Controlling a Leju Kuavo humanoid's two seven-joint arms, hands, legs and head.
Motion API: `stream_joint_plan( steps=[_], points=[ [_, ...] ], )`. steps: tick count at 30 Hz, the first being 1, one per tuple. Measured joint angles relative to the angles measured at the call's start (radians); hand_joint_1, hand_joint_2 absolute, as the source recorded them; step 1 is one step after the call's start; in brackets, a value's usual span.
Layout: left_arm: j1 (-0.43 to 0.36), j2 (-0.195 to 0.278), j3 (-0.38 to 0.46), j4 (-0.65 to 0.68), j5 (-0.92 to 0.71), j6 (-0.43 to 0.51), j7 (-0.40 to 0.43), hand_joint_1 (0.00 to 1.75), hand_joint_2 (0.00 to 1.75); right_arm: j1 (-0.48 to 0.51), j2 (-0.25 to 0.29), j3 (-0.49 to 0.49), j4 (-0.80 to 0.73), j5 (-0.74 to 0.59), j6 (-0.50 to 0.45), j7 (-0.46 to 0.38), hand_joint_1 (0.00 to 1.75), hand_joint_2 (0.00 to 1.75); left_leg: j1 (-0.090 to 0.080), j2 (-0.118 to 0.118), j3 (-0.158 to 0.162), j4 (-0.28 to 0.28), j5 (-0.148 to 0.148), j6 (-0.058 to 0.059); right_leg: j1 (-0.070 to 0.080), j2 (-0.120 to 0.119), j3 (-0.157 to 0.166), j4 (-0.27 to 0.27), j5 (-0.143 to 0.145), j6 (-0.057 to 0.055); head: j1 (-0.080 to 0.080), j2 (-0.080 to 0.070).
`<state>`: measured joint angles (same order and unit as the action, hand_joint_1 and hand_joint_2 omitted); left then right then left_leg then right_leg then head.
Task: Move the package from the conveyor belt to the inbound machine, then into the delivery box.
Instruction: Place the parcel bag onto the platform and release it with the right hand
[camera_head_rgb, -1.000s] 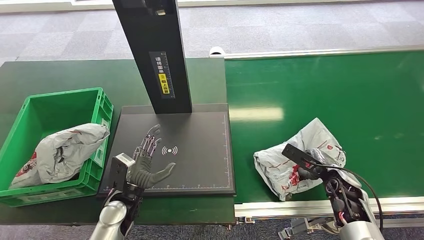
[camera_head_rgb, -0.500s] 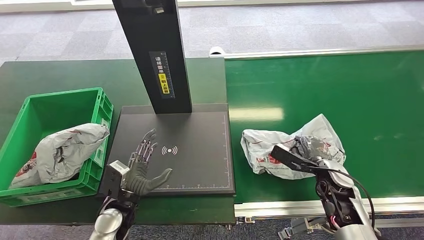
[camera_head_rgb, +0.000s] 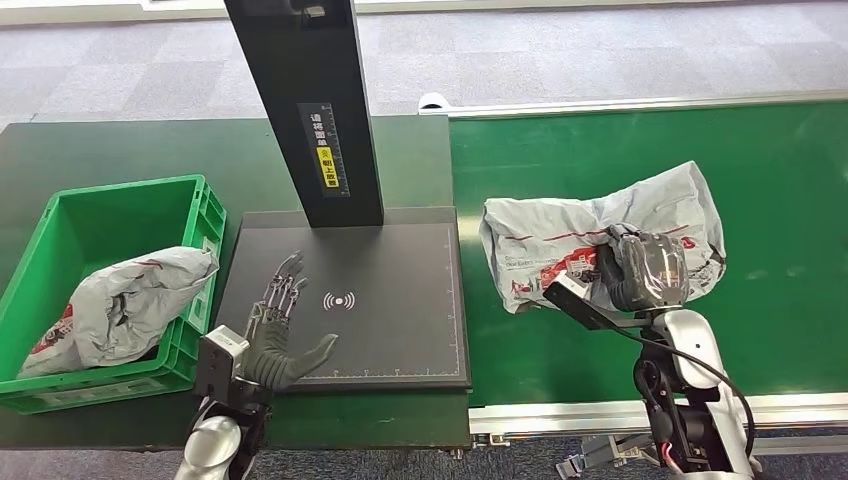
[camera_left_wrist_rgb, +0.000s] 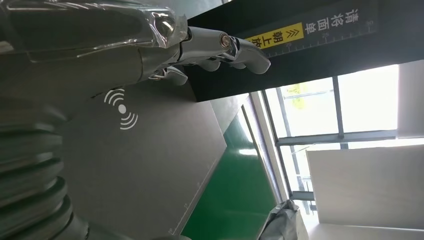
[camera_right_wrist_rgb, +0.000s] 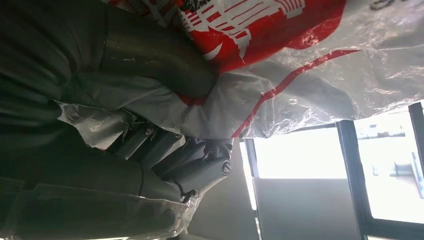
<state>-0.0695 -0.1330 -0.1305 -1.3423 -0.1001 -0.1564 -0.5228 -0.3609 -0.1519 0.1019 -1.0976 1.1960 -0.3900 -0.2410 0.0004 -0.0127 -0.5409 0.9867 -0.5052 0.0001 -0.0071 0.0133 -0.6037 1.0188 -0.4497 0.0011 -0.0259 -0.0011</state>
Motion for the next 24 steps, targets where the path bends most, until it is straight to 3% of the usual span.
stream_joint_plan(
  steps=[6, 15, 24],
  points=[
    [-0.012, -0.001, 0.0, -0.002, -0.006, 0.018, -0.022, 0.0, 1.75, 0.05, 0.041, -0.018, -0.121, -0.07, -0.104, -0.107, 1.75, 1.75, 0.0, 0.0, 0.0, 0.0, 0.0, 0.0, 0.0, 0.0, 0.0, 0.0, 0.0, 0.0, 0.0, 0.0],
    [-0.037, -0.005, -0.002, 0.003, 0.005, 0.02, -0.039, 0.0, 1.75, 0.08, 0.109, 0.049, -0.157, -0.068, -0.078, -0.13, 1.75, 1.75, 0.0, 0.0, 0.0, 0.0, 0.0, 0.0, 0.001, 0.0, 0.0, 0.0, 0.0, 0.0, 0.0, 0.0],
    [-0.068, -0.001, -0.027, 0.041, 0.035, 0.015, -0.061, 0.0, 1.75, 0.07, 0.123, 0.216, -0.027, -0.087, -0.018, -0.206, 1.75, 1.75, 0.0, 0.0, 0.0, 0.0, 0.0, 0.0, 0.0, 0.0, 0.0, 0.0, 0.0, 0.0, 0.0, 0.0]
  ],
)
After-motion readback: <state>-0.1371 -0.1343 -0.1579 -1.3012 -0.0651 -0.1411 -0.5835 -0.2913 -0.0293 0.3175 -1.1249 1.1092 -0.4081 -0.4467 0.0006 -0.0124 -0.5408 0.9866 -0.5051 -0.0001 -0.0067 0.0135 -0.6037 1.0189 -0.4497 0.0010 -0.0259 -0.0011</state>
